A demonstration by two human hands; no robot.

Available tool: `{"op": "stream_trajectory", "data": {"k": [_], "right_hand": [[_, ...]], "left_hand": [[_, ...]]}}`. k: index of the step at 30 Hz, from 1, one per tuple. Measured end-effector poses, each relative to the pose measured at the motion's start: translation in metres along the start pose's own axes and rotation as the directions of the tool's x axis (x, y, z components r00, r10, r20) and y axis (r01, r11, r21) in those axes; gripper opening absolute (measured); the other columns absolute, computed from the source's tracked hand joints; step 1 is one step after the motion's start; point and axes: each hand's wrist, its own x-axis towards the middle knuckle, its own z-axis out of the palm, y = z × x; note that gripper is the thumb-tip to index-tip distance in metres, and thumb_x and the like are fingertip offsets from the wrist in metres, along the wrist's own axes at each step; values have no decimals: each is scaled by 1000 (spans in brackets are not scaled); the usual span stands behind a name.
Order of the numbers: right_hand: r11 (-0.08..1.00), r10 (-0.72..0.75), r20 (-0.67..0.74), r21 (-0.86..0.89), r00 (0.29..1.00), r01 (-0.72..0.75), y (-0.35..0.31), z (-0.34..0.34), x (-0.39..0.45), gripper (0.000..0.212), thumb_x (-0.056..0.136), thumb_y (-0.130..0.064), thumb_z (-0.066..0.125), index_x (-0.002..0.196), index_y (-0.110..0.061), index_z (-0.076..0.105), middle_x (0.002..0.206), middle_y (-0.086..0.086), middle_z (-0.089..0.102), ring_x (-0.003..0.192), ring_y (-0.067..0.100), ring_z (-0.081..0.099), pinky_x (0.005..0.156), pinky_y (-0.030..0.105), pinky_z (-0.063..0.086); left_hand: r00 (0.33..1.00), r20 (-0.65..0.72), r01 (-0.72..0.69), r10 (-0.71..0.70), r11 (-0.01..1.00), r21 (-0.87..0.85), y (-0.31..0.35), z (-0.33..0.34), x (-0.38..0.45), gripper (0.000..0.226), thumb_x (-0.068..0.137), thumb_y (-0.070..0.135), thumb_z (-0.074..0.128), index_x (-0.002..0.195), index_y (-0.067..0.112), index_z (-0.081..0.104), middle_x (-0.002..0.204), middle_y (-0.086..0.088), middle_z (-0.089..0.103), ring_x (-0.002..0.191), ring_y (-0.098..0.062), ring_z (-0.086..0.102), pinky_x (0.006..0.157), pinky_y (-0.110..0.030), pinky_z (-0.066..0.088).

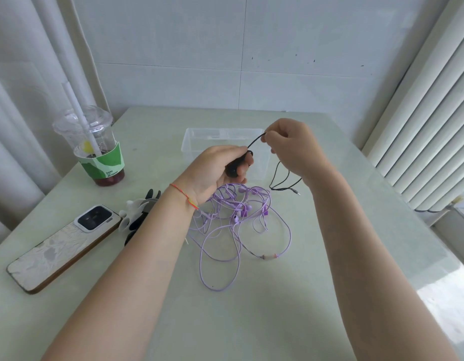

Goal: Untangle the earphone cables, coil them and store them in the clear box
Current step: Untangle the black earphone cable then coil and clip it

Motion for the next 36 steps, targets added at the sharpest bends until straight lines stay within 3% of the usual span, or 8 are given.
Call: {"op": "stream_trajectory", "data": {"k": [5, 12, 14, 16, 19, 22, 26, 36], "right_hand": [[996, -34, 94, -79, 995, 42, 6, 0, 0, 19, 85, -13, 49, 89, -10, 67, 75, 0, 68, 48, 0, 46, 48, 16, 35], [991, -9, 282, 133, 959, -30, 11, -12, -2, 21, 92, -27, 59, 84, -13, 72, 48, -7, 45, 43, 11, 34, 45, 20, 28], [989, 70, 217, -144, 974, -39, 20, -12, 4, 20, 93, -23, 57, 87, -14, 73, 54, -2, 50, 47, 12, 41, 47, 21, 32], [812, 207, 111, -573, 972, -108, 29, -9, 7, 17, 91, -15, 52, 93, -14, 69, 79, 5, 62, 69, 22, 54, 62, 24, 39], [627, 315, 101, -769, 944, -127, 28, -4, -1, 17, 87, -1, 44, 74, -10, 49, 88, 9, 52, 83, 31, 50, 71, 31, 40], [745, 72, 112, -666, 991, 21, 22, 3, 2, 28, 83, 4, 39, 97, -5, 62, 109, 15, 57, 103, 34, 53, 86, 33, 44], [967, -179, 34, -180, 983, 182, 7, 15, 4, 52, 79, 9, 35, 117, -12, 64, 110, 3, 65, 105, 19, 58, 93, 22, 41], [993, -67, 241, 111, 968, 41, 12, 19, -2, 24, 93, -9, 49, 90, -17, 72, 53, -8, 54, 47, 10, 42, 48, 21, 37]], "left_hand": [[999, 0, 47, -52, 913, -404, 9, -9, 0, 28, 98, 24, 45, 74, 16, 56, 58, 4, 49, 57, -12, 53, 65, -29, 56], [951, -215, -31, -222, 624, -781, 2, -38, 8, 37, 89, 18, 40, 52, 20, 41, 48, 10, 36, 43, -7, 38, 52, -17, 44], [929, -250, -29, -273, 620, -784, -1, -39, 9, 37, 88, 17, 39, 51, 20, 40, 46, 10, 35, 41, -7, 36, 48, -16, 42], [920, -257, 14, -297, 679, -734, -1, -35, 10, 35, 88, 17, 40, 54, 20, 40, 46, 10, 36, 40, -8, 37, 46, -15, 42], [919, -252, 148, -304, 856, -496, 0, -22, 8, 28, 91, 20, 43, 63, 20, 47, 49, 9, 44, 42, -8, 45, 45, -15, 45], [941, -200, 219, -275, 940, -261, 0, -11, 3, 26, 95, 23, 45, 74, 18, 59, 58, 7, 61, 53, -9, 63, 43, -14, 44], [962, -78, 245, -261, 954, -174, 4, -4, -1, 26, 97, 26, 48, 82, 14, 66, 72, 2, 70, 69, -15, 71, 46, -18, 48], [972, 85, 233, -217, 870, -435, 11, -4, -7, 28, 98, 29, 48, 87, 15, 70, 82, 2, 72, 87, -17, 72, 45, -15, 48]]}}
